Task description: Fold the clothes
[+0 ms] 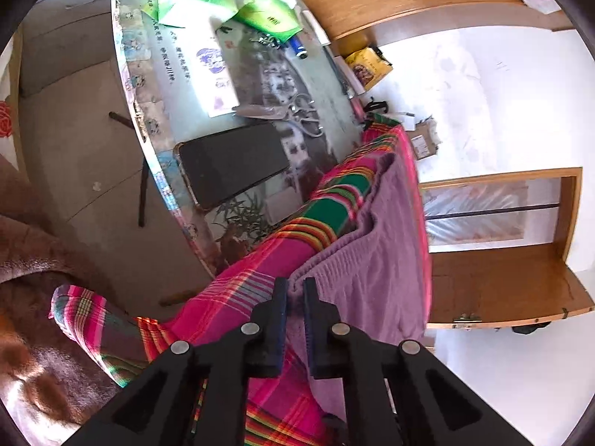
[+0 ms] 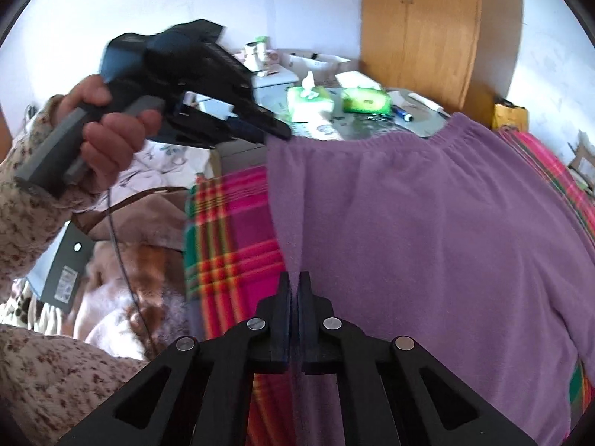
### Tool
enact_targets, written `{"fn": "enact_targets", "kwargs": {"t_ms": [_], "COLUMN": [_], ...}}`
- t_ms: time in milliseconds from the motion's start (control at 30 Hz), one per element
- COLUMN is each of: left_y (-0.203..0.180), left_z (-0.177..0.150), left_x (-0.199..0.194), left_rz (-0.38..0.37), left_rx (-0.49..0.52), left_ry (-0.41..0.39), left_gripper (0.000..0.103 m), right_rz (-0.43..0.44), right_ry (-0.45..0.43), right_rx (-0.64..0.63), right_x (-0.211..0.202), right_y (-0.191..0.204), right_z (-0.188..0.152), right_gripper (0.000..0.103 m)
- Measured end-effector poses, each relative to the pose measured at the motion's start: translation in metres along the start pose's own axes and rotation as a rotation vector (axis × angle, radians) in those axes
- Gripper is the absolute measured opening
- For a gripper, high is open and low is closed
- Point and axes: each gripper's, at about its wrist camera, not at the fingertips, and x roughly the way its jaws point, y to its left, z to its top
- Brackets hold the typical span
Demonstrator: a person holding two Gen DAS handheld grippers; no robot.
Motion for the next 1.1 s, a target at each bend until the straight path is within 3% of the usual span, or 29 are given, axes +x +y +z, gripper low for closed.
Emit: {"fn": "enact_targets", "kwargs": {"t_ms": [267, 433, 567, 633, 667, 900, 1033, 1100], "left_y": [-0.003, -0.011, -0.028, -0.040, -0.049, -0.119, -0.180, -0.204], "left_z": [0.001, -0.003, -0.003, -0.004, -0.006, -0.020, -0.035, -0.043], "left_x": [0.004, 0.002, -0.014, -0.027, -0.034, -0.030, 0.007, 0.020], "left_rz": [0.044, 0.093, 0.159, 0.215, 0.244, 0.238, 0.198, 0.210], "left_rx": [0.011, 0.046, 0.099, 0.128, 0.149, 0.310, 0.454, 0.515], "left_ry": [-0.003, -0.007, -0.066, -0.139, -0.180, -0.196, -0.074, -0.058], "left_gripper": [0.009, 0.012, 0.012, 0.013, 0.017, 0.025, 0.025, 0.025], "right_rz": [0.005, 0.010, -0.005, -0.016, -0.031, -0.207, -0.367, -0.443], "right_ry": [-0.037, -0.010, -0.039, -0.063, -0.080, -0.144, -0.146, -0.135], "right_rx": [0.061, 0.123, 0.158, 0.186, 0.201, 0.373, 0.486, 0.564], "right_x": [0.002, 0.007, -0.011, -0.025, -0.035, -0.113, -0.169, -0.201], "right_y": [-0.010, -0.023, -0.035, -0.046, -0.052, -0.119, -0.160, -0.182], "right_z": [0.003, -0.003, -0.006, -0.008, -0.010, -0.047, -0.089, -0.118], "right_gripper": [0.003, 0.009, 0.017, 0.022, 0.024, 0.025, 0.025, 0.025]}}
